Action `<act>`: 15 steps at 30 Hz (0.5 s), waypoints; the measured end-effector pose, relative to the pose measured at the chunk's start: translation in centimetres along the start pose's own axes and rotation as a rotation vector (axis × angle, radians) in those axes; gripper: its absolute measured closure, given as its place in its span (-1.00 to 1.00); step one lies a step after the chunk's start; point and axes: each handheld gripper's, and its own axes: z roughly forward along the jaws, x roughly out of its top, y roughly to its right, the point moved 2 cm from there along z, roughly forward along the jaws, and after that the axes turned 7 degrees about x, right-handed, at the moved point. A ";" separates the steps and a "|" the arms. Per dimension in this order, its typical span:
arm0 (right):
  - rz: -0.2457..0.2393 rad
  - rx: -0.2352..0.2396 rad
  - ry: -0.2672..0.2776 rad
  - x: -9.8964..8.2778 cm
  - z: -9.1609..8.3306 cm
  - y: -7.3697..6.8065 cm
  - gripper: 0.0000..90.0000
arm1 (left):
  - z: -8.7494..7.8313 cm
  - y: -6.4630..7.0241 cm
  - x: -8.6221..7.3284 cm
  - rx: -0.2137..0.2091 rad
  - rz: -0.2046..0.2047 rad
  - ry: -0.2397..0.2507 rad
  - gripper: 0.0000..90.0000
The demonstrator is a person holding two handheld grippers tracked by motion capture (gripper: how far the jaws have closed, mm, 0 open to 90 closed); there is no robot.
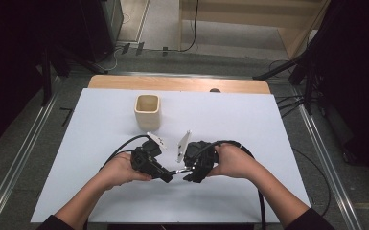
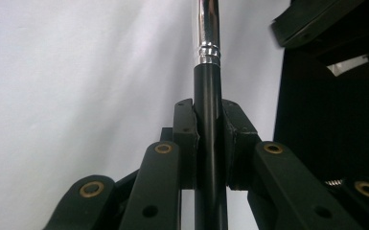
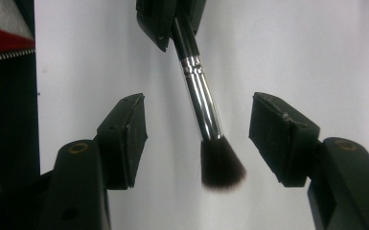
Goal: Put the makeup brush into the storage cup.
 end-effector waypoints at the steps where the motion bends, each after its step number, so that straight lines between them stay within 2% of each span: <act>1: 0.005 -0.012 0.018 -0.2 -0.2 0.1 -0.17 | 0.0 -0.1 0.0 0.002 -0.009 0.000 0.77; 2: 0.028 -0.015 0.027 -0.4 -0.4 0.0 -0.19 | -0.1 -0.1 -0.1 0.010 -0.016 0.008 0.77; 8: 0.097 -0.052 0.111 -1.6 -1.3 -0.1 -0.21 | -0.4 -0.6 -0.2 0.039 -0.057 0.051 0.77; 10: 0.116 -0.044 0.122 -1.9 -1.4 -0.2 -0.21 | -0.5 -0.6 -0.2 0.042 -0.065 0.068 0.77; 15: 0.164 -0.065 0.152 -2.7 -1.5 -0.4 -0.23 | -0.7 -0.5 -0.1 0.056 -0.077 0.104 0.77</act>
